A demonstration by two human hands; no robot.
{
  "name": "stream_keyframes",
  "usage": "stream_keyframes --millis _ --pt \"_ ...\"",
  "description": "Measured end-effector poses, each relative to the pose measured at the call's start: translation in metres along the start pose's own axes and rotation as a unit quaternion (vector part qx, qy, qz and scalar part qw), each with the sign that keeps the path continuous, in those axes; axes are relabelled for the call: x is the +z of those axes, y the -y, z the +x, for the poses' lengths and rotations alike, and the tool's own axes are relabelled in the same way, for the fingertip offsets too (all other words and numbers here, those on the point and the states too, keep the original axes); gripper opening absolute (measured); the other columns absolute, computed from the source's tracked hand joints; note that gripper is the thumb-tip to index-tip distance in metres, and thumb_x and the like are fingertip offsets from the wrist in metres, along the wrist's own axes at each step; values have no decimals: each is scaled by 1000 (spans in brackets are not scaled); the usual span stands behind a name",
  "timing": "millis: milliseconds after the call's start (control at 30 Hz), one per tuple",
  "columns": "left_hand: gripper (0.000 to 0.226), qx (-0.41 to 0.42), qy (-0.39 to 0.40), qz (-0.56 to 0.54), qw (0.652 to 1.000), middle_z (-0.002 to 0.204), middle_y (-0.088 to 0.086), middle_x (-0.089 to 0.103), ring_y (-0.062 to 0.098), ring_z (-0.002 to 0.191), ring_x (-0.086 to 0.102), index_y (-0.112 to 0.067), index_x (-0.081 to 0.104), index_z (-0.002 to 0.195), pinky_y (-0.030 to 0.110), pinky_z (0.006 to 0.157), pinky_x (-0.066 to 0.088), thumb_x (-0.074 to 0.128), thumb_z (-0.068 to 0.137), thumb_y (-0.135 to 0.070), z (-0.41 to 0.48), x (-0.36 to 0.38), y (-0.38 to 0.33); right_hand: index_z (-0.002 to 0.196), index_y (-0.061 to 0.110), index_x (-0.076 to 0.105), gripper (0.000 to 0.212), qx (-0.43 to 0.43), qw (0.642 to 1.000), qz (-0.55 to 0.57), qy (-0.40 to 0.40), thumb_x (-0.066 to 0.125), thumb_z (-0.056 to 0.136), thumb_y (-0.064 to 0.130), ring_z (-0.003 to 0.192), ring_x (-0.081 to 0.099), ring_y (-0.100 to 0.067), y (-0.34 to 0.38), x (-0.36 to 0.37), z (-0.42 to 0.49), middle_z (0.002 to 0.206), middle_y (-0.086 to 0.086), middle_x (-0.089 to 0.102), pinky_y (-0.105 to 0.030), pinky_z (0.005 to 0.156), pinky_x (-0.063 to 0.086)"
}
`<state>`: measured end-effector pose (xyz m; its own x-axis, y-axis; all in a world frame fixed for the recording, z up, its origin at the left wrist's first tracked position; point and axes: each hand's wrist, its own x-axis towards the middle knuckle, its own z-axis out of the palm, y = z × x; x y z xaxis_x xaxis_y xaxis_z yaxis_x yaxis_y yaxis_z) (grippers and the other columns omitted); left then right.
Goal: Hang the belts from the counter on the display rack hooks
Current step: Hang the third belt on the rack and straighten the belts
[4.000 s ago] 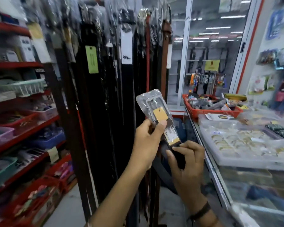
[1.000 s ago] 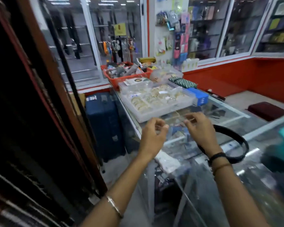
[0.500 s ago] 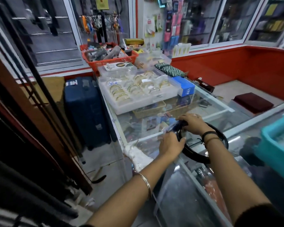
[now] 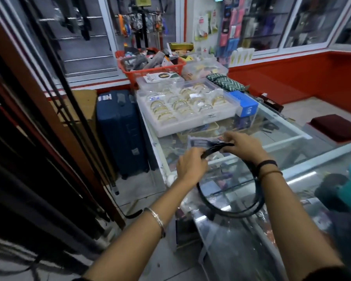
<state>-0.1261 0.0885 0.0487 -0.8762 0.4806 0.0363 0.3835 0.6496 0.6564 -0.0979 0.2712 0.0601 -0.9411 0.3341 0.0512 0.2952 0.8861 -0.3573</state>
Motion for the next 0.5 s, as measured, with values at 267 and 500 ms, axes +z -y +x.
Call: stream_keyframes --millis 267,500 --pt "43 104 -165 69 978 126 -11 60 18 111 60 -35 58 124 35 79 46 51 87 -14 -38 -109 39 84 11 43 22 -86 916 390 -47 58 91 25 59 45 4 126 -7 -34 73 2 42 -11 56 38" --pt "27 99 -314 -38 943 103 -17 67 4 94 63 -28 67 107 21 78 49 51 86 -24 -96 -202 44 101 21 55 14 -182 795 548 -187 59 88 20 85 57 -4 248 -16 -66 89 6 58 -13 77 46"
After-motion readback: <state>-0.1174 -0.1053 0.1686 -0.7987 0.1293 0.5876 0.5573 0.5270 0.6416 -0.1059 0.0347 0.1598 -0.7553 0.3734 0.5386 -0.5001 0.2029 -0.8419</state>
